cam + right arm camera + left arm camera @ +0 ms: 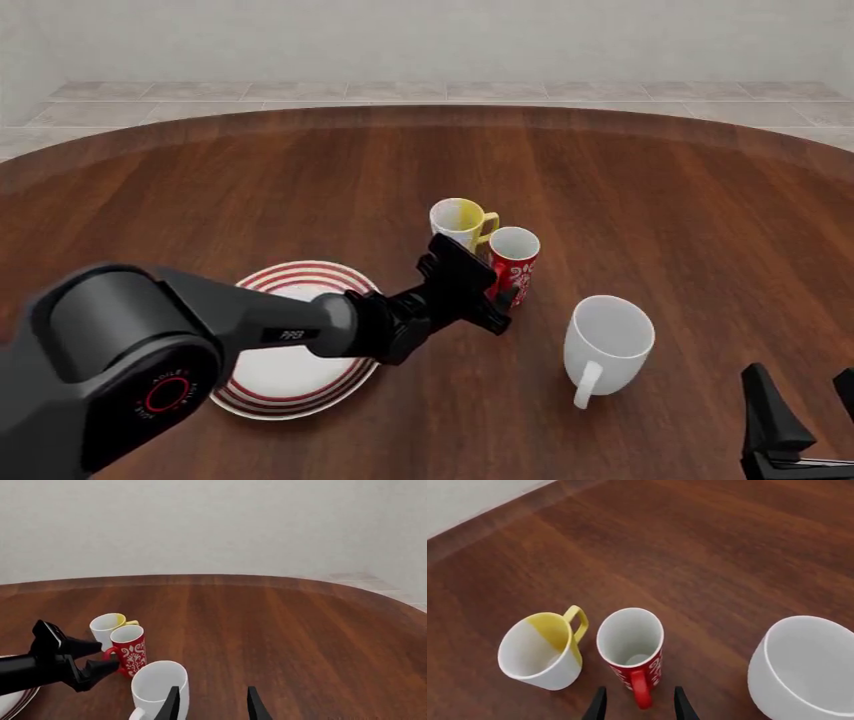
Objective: Pick up the red mug and put it on the plate
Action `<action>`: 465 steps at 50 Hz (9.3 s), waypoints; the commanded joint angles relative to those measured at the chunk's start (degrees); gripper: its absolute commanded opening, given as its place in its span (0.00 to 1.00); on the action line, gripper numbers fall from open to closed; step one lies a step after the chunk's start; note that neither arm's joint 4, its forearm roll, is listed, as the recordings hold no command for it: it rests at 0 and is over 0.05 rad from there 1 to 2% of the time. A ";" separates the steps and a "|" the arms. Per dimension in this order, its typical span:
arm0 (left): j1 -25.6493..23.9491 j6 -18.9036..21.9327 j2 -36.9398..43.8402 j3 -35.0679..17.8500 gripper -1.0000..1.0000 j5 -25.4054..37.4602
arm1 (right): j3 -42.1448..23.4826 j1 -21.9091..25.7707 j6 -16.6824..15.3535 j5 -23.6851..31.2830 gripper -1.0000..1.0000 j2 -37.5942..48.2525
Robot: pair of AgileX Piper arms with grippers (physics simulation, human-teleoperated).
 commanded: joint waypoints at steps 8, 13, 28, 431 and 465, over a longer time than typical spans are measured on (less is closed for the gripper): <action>-0.44 -0.19 2.03 -1.03 1.00 -0.55 | 0.01 -0.11 0.13 -0.14 1.00 0.13; -0.29 -0.57 2.32 -1.24 1.00 -0.43 | 0.05 -0.12 0.13 -0.25 1.00 0.31; 1.36 -0.02 1.61 0.88 0.00 -1.26 | 0.08 -0.01 -0.06 -0.63 1.00 0.73; 25.97 -5.95 -45.68 62.93 0.00 -17.07 | 0.13 1.61 -2.48 0.29 1.00 -0.46; 25.77 -5.40 -42.98 62.98 0.00 -19.68 | 0.10 1.24 -2.10 0.30 1.00 -0.60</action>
